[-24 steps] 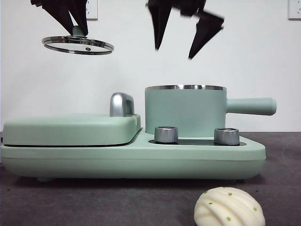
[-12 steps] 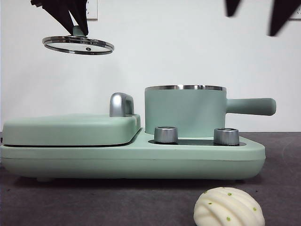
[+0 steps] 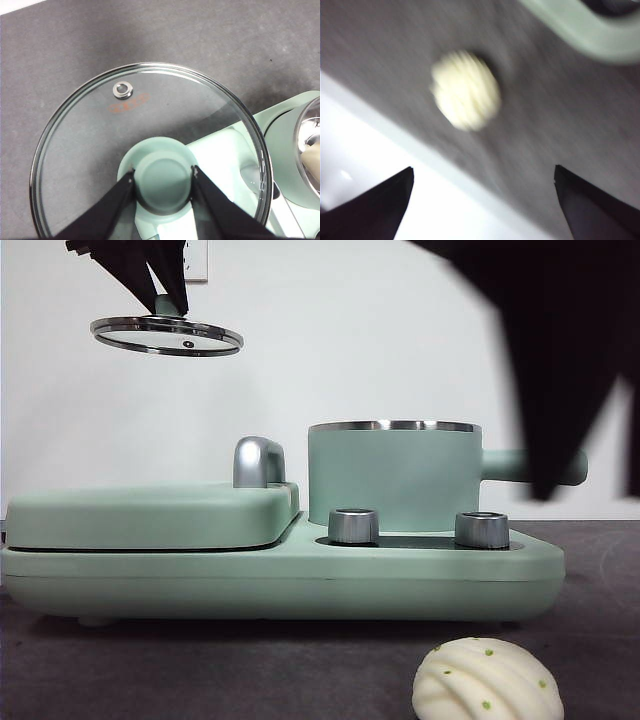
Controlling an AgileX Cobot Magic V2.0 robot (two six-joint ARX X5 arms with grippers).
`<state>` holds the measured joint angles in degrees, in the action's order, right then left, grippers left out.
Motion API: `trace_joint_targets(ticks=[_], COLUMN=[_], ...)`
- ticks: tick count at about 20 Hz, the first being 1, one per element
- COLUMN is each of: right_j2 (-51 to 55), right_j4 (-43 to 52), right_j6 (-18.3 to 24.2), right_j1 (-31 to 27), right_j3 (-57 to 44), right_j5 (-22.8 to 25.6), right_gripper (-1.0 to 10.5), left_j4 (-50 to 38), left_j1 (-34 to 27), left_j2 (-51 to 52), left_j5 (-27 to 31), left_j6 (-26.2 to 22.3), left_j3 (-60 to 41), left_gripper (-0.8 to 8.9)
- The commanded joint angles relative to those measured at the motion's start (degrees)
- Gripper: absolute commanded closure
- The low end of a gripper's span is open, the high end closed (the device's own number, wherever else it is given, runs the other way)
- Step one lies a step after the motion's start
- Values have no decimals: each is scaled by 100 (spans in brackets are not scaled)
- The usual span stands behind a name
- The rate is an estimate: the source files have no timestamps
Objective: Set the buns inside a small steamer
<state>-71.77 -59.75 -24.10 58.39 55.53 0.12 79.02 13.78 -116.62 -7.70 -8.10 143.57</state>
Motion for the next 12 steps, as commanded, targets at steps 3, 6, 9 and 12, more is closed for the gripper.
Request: trace_joint_targets(ticks=[3,6,9,12], right_j2=[-90,-90,-105,-197], right_j4=[1322,1703,2026,2306], right_j6=[-232,-236,-236,-229], right_j1=[282,247,131,9], right_j3=[-634,-992,-1274,-1338], right_j5=[-13,2,13,17], right_gripper=[501,501,502,528], left_j4=[-138,-138,-138,-138], left_j1=[22,22,22,22], left_j2=[44,44,44,44], left_j5=[-48,-48,-48,-48], left_j6=[44,46,48,68], left_j3=[197,197,197,197], left_gripper=[798,798,798,798])
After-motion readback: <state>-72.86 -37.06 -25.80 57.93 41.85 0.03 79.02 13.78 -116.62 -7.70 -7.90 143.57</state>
